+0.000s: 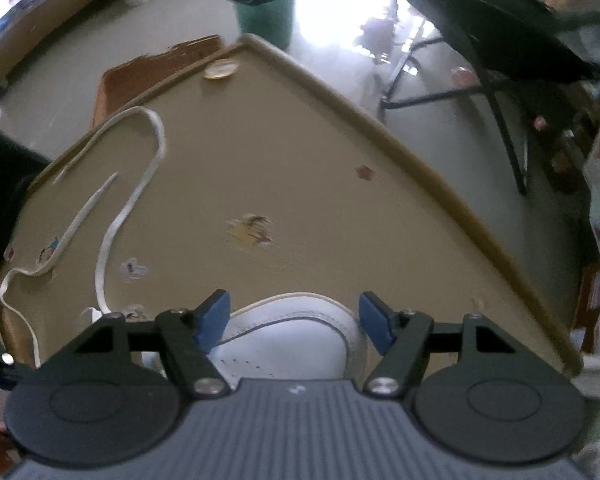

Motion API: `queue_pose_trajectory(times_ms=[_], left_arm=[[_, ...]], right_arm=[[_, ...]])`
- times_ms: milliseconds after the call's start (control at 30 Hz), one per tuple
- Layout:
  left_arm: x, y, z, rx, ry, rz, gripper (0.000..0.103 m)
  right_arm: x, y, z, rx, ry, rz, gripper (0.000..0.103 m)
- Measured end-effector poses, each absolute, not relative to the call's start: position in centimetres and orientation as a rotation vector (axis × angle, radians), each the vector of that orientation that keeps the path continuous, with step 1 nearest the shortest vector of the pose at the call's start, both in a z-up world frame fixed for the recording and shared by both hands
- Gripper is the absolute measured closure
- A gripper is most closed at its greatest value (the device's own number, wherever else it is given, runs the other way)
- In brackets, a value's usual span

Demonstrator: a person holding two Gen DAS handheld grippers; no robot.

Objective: Lace up shoes with both hands

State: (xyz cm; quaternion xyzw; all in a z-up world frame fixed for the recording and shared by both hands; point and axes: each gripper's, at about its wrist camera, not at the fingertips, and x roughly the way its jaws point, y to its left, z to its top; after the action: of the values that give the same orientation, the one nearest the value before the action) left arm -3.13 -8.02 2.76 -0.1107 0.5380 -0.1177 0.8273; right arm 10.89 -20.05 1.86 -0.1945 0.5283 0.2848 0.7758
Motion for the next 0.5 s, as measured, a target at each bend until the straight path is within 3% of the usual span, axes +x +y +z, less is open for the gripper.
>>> queue_pose_trajectory(times_ms=[500], left_arm=[[0.4, -6.1, 4.0, -0.102, 1.169, -0.101, 0.042]], right_arm=[[9.1, -27.6, 0.9, -0.192, 1.154, 0.439, 0.033]])
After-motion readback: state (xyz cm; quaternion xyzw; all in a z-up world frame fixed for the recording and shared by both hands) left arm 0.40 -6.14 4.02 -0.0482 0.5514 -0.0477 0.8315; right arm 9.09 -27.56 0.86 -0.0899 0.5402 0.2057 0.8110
